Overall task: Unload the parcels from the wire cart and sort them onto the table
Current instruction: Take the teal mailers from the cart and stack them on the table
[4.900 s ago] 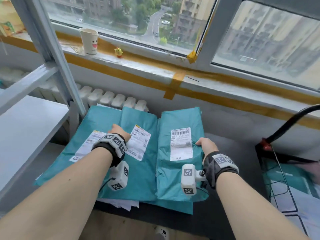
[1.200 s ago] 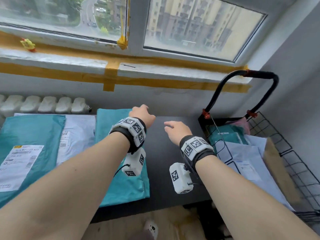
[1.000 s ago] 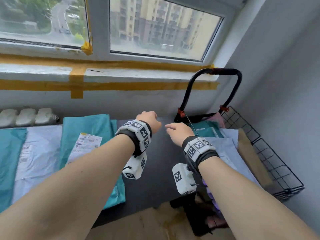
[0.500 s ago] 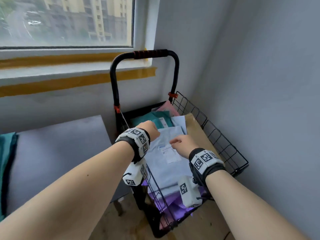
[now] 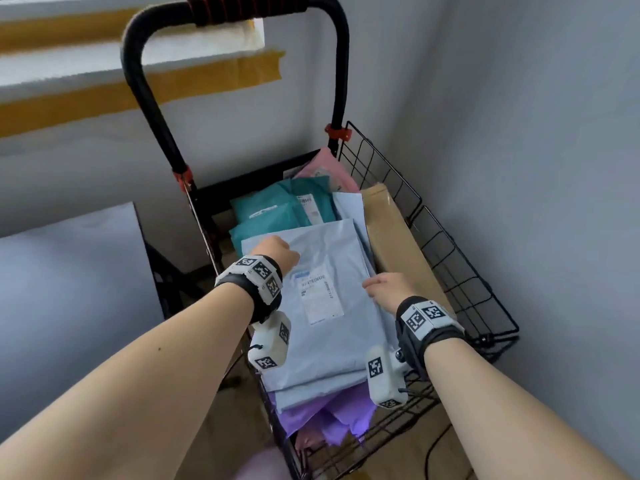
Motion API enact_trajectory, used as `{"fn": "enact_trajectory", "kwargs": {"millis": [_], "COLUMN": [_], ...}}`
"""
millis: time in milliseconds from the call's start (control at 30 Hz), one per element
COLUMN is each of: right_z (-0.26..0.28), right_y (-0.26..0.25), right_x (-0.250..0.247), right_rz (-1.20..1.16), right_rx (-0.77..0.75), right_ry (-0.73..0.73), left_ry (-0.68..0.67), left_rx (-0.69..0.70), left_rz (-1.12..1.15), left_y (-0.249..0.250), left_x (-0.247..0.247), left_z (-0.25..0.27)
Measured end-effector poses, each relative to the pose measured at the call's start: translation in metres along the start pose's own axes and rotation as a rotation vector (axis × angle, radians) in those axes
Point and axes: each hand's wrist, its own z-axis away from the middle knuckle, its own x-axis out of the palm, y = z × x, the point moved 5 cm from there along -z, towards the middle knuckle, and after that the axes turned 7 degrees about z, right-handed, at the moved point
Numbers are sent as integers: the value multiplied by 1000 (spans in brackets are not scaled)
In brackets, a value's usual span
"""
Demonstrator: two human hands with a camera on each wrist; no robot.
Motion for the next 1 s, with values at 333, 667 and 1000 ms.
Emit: {"fn": "enact_trajectory", "kwargs": {"millis": [333,667,1000], "right_z": [-133,-210,-208], "right_y": [-120,-152,-166], "right_x": [24,77,63], "right_rz": [128,133,-53], "right_rx": [-57,57,16], "right_ry": [-62,-41,-152], "left_ry": [156,114,41], "left_rx": [-289,-508,-381], "left_rz": [206,378,348], "left_y": [-28,-79,-81], "left_x": [-34,-24,-33], "left_z": [-133,-194,-196]}}
